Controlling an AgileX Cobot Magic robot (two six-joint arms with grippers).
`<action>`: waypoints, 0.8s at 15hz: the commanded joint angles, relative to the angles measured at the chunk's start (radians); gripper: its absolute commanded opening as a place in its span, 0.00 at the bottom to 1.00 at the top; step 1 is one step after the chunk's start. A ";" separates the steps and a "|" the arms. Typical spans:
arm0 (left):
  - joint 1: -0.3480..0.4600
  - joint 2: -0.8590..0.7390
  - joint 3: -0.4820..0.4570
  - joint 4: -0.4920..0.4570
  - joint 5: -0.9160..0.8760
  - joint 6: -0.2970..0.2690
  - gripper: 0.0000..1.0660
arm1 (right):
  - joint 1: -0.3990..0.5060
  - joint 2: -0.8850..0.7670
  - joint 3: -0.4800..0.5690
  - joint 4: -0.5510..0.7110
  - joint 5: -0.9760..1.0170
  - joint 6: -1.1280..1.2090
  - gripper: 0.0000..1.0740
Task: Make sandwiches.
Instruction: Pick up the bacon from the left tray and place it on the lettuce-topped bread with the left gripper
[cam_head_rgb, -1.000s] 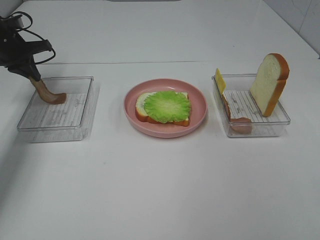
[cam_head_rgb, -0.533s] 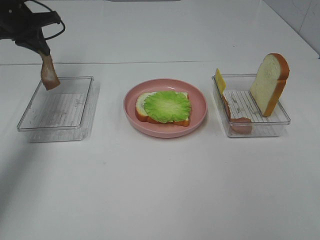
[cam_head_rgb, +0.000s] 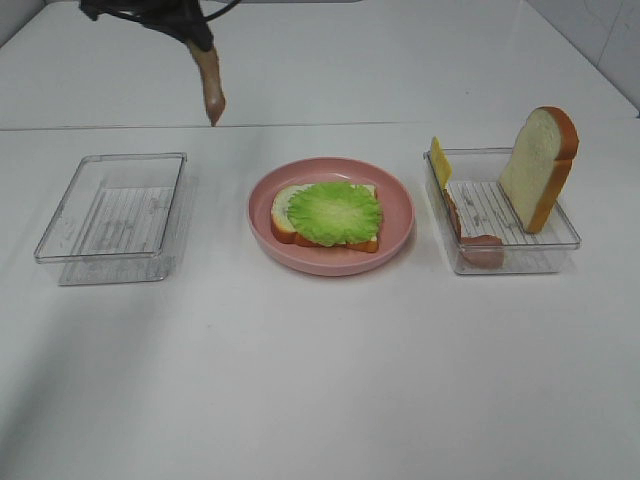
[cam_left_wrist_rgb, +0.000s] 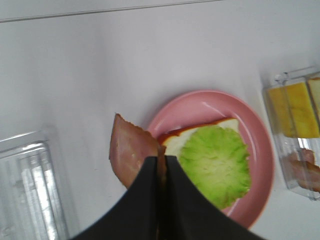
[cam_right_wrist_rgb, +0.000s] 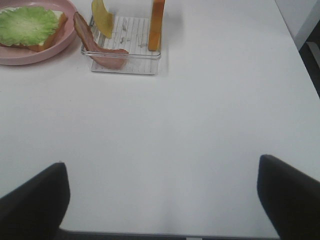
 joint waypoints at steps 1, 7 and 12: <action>-0.070 -0.002 -0.004 -0.027 -0.032 -0.025 0.00 | -0.003 -0.028 0.003 -0.001 -0.005 -0.006 0.92; -0.237 0.094 -0.003 -0.239 -0.112 -0.025 0.00 | -0.003 -0.028 0.003 -0.001 -0.005 -0.006 0.92; -0.241 0.211 -0.003 -0.288 -0.096 -0.018 0.00 | -0.003 -0.028 0.003 -0.001 -0.005 -0.006 0.92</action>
